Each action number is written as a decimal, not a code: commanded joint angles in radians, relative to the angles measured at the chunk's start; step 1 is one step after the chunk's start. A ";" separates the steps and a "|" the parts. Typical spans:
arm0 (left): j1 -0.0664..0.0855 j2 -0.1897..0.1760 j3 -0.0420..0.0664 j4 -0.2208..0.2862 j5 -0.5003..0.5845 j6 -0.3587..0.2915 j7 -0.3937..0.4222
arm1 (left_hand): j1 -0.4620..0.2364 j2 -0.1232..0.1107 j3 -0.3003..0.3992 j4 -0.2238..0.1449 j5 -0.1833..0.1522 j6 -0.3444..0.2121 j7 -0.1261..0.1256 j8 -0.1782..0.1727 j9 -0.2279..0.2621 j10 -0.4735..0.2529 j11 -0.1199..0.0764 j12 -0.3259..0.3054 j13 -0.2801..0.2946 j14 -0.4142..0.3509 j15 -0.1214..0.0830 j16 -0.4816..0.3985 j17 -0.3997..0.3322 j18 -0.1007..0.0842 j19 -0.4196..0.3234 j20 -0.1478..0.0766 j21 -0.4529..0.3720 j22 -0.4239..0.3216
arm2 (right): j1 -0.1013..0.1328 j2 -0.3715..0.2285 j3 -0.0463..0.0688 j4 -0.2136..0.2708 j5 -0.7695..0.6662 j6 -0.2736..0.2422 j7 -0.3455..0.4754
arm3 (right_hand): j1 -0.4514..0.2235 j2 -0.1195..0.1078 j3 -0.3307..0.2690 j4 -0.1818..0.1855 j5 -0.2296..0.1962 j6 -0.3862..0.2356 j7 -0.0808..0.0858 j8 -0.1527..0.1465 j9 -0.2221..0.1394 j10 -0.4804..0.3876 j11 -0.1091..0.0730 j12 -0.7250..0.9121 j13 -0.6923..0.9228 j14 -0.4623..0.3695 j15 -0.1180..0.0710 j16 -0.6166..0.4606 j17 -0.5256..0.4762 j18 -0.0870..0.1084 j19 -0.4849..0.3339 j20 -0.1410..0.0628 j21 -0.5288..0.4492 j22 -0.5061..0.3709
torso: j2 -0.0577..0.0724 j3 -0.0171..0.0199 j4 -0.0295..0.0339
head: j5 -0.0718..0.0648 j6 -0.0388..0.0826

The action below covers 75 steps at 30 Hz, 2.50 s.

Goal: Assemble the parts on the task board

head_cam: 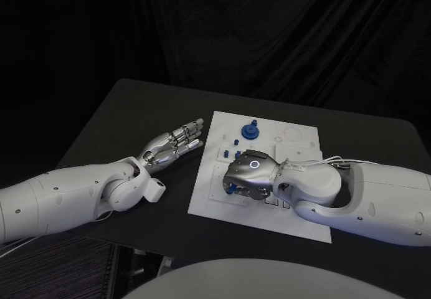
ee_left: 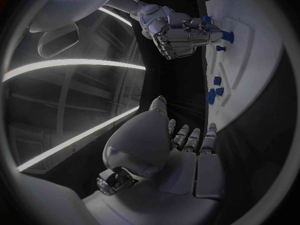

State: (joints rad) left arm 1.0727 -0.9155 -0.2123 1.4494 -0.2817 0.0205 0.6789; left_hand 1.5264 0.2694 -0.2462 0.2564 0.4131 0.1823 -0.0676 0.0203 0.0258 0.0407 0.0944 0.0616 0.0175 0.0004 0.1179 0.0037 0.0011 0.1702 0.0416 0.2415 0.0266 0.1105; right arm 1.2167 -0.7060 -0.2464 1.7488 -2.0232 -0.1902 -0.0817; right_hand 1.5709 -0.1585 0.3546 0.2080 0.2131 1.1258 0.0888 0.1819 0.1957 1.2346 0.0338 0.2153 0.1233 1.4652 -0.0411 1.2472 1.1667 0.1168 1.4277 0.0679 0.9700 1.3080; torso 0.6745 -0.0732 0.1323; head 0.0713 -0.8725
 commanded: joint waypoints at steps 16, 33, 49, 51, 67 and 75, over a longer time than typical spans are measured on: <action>-0.004 0.005 0.001 -0.005 0.006 0.016 0.032 | 0.007 0.000 0.001 -0.006 0.005 -0.005 0.005 0.006 0.001 -0.003 0.004 0.001 0.000 0.000 0.006 -0.004 -0.001 0.010 -0.007 0.003 -0.004 -0.001 | -0.048 0.009 0.000 -0.033 0.006 -0.002 -0.011 | -0.082 -0.046 0.011 0.021 -0.143 -0.272 -0.044 -0.121 0.054 -0.178 0.060 -0.089 0.003 -0.080 0.045 -0.098 -0.096 0.011 -0.089 0.034 -0.191 0.086 | 0.001 0.0009 -0.0009 | 0.001 0.000; -0.010 0.001 0.001 -0.008 0.006 0.014 0.034 | 0.007 0.002 0.002 -0.007 0.005 -0.007 0.005 0.005 0.000 -0.004 0.003 0.000 0.000 0.000 0.007 -0.004 -0.001 0.010 -0.007 0.002 -0.004 -0.003 | 0.031 -0.186 0.002 0.087 0.192 -0.304 -0.017 | -0.061 -0.087 -0.102 0.087 -0.155 -0.608 -0.091 -0.121 -0.076 -0.534 0.112 -0.019 0.013 -0.155 0.073 -0.142 -0.154 0.035 -0.163 0.063 -0.374 0.055 | 0.000 0.0007 -0.0014 | -0.026 0.000; -0.011 0.010 0.001 -0.010 0.096 0.005 0.031 | 0.006 0.001 0.000 -0.007 0.006 0.004 0.005 0.007 0.002 -0.002 0.003 0.003 0.000 0.000 0.006 -0.004 -0.001 0.010 -0.007 0.002 -0.004 -0.002 | 0.133 -0.514 -0.001 0.148 0.452 -0.297 -0.096 | -0.179 0.000 -0.053 0.082 -0.143 -0.149 0.009 0.052 -0.007 -0.042 -0.021 0.411 0.162 -0.076 -0.006 -0.087 -0.111 0.017 -0.068 0.001 -0.206 0.086 | -0.004 -0.0026 0.0016 | -0.093 0.000; -0.011 0.011 0.001 -0.010 0.098 0.003 0.033 | 0.006 0.001 0.000 -0.007 0.006 0.006 0.006 0.008 0.002 -0.001 0.002 0.004 0.001 0.000 0.005 -0.004 -0.001 0.010 -0.007 0.001 -0.004 -0.003 | 0.117 -0.530 -0.001 0.147 0.516 -0.282 -0.117 | -0.215 -0.003 -0.057 0.082 -0.143 -0.067 -0.025 0.101 0.022 0.021 -0.044 0.612 0.351 0.000 -0.029 0.034 0.032 -0.009 -0.010 -0.022 -0.047 0.123 | -0.006 -0.0054 0.0021 | -0.105 0.000; -0.011 0.013 0.001 -0.011 0.103 0.007 0.042 | 0.004 0.000 -0.002 -0.004 0.008 0.013 0.006 0.009 0.003 0.000 0.002 0.005 0.001 0.000 0.004 -0.004 -0.001 0.010 -0.007 0.001 -0.004 -0.003 | 0.059 -0.524 -0.002 0.133 0.684 0.038 -0.458 | -0.662 -0.028 -0.155 0.091 -0.138 -0.017 -0.088 0.299 0.210 0.336 -0.099 1.356 1.447 0.086 -0.088 0.251 0.293 -0.083 0.105 -0.083 0.441 0.219 | -0.001 -0.0039 -0.0007 | -0.286 0.000; -0.012 0.009 0.001 -0.009 0.103 0.005 0.048 | 0.002 0.000 -0.004 -0.001 0.011 0.020 0.007 0.010 0.004 0.002 0.002 0.009 0.002 0.000 0.004 -0.004 -0.001 0.010 -0.005 0.002 -0.003 0.000 | 0.038 -0.509 -0.002 0.150 0.640 0.082 -0.537 | -0.678 -0.043 -0.173 0.091 -0.130 -0.050 -0.083 0.296 0.239 0.336 -0.096 1.356 1.447 0.094 -0.093 0.279 0.332 -0.091 0.113 -0.090 0.484 0.229 | -0.002 -0.0041 -0.0009 | -0.307 0.000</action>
State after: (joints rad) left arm 1.0623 -0.9063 -0.2123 1.4377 -0.1886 0.0247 0.6790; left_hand 1.5263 0.2693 -0.2462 0.2565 0.4208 0.1969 -0.0606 0.0243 0.0288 0.0407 0.0944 0.0685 0.0175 0.0004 0.1179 0.0037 0.0016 0.1702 0.0416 0.2415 0.0266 0.1089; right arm 1.2623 -1.2169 -0.2486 1.8925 -1.3538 -0.1721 -0.5260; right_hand 0.8996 -0.2025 0.1889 0.2991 0.0805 1.0817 0.0052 0.4813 0.4343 1.4669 -0.0591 1.5684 1.3080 1.4671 -0.1288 1.5238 1.3080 0.0462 1.4654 -0.0162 1.4513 1.3080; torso 0.6725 -0.0771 0.1320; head -0.2308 -0.8725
